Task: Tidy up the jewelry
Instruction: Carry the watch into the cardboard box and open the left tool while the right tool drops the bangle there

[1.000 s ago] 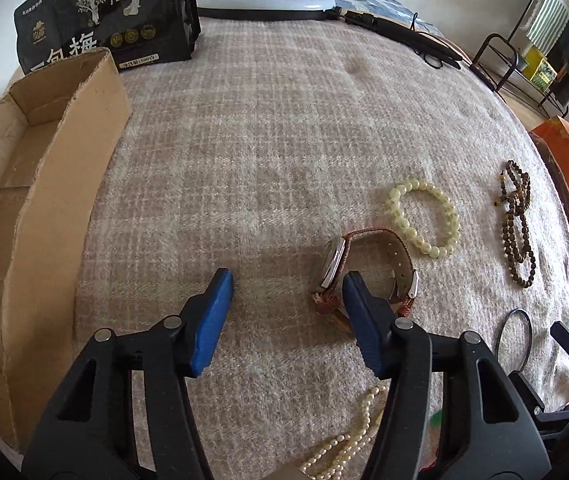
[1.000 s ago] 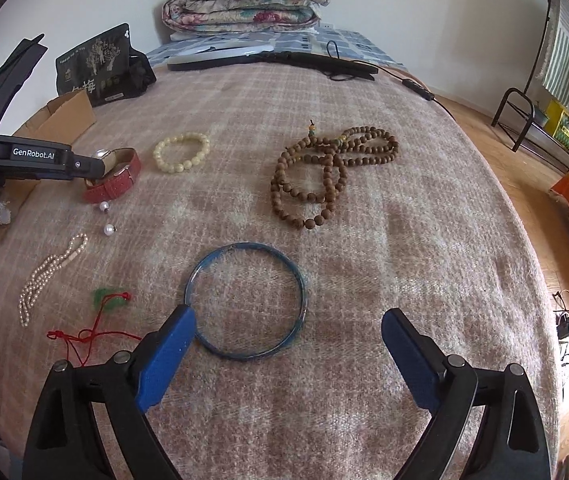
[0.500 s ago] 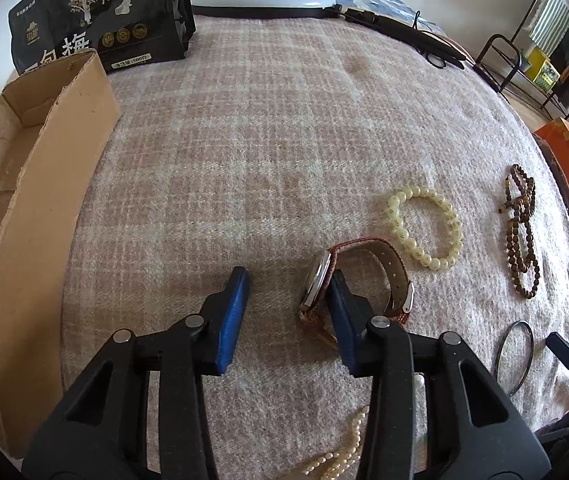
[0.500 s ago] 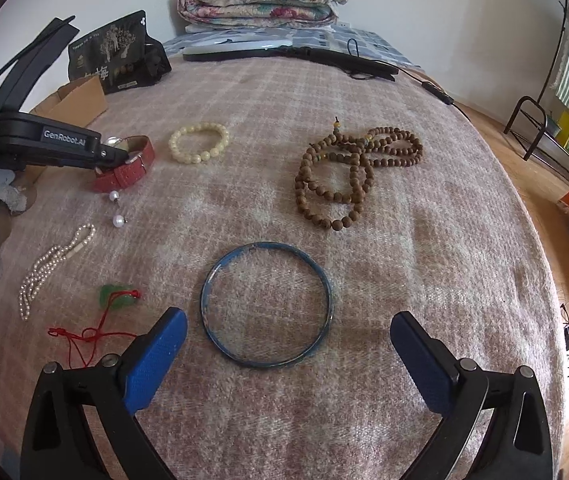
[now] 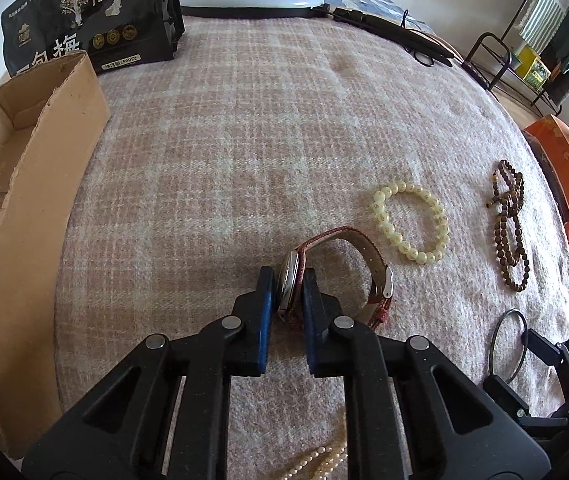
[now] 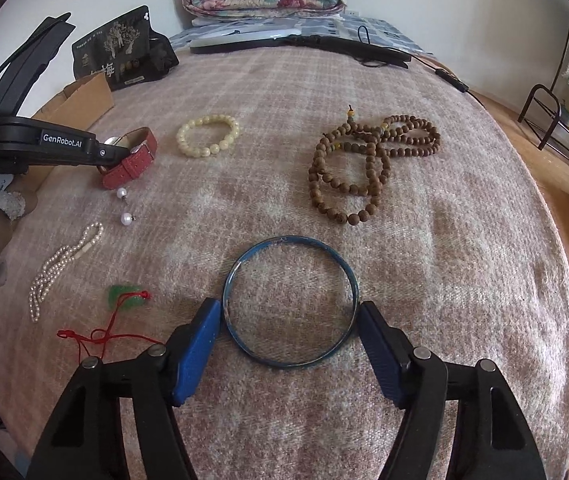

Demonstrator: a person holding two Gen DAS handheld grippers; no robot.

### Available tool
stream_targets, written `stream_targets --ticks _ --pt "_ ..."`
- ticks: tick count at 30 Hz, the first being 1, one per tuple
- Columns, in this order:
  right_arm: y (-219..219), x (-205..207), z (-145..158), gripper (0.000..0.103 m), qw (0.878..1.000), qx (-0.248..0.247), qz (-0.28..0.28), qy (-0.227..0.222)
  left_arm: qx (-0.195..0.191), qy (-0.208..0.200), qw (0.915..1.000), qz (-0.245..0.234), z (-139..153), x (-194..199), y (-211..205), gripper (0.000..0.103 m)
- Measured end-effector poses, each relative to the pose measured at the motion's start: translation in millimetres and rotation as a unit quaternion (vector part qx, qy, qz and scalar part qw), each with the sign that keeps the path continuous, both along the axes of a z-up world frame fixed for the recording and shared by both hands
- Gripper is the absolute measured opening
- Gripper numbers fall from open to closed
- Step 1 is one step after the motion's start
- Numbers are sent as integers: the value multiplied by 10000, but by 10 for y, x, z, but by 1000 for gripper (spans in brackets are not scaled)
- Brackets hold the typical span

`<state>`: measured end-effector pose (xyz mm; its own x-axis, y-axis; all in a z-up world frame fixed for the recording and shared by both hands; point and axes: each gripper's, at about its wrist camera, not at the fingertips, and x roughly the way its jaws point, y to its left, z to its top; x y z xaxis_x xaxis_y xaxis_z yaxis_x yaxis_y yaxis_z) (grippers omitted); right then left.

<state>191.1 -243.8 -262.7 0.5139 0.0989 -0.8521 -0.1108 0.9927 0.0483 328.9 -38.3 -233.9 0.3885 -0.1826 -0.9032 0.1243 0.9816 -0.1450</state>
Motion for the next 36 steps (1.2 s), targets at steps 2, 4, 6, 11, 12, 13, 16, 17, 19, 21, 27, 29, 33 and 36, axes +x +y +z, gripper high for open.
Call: stream_targets --ticks 2,4,6,11,12,13,16,17,19,21,27,29,33,36 --pt "-32 -8 21 71 10000 71 -29 2 -8 -1 10000 10 11 -6 6 12" --pt "-63 -11 49 71 9999 147 -85 -3 -14 -7 10000 31 26 -12 10 12" --pt "-77 -7 90 71 9998 179 -123 -47 -11 -39 10000 18 53 -28 8 12" --pt "-41 9 247 71 9995 205 -106 -230 -47 -155 9999 13 159 -77 28 12" --pt "-31 11 275 71 9994 199 -102 -274 -43 -194 9998 17 189 -87 38 12" --pt "-20 19 304 71 9993 199 -93 -310 -37 -237 9997 17 221 -98 50 12" --pt "22 38 394 71 9989 212 -59 -412 -74 -346 9994 38 325 -137 105 12" --pt "42 46 426 71 9988 207 -47 -447 -103 -378 9992 44 366 -153 131 12" --pt "87 60 492 71 9984 211 -16 -530 -126 -462 9988 57 453 -188 179 12" --pt "141 84 566 71 9979 245 27 -607 -144 -549 9984 82 540 -235 239 12" --pt "378 190 799 71 9959 303 177 -831 -208 -784 9965 211 780 -347 512 12" --pt "480 230 877 71 9950 354 254 -893 -244 -823 9958 302 842 -379 634 12" --pt "717 313 1012 72 9932 362 450 -1016 -223 -940 9944 438 952 -467 892 12" --pt "907 368 1089 72 9919 414 585 -1051 -177 -1011 9931 566 1005 -535 1109 12"
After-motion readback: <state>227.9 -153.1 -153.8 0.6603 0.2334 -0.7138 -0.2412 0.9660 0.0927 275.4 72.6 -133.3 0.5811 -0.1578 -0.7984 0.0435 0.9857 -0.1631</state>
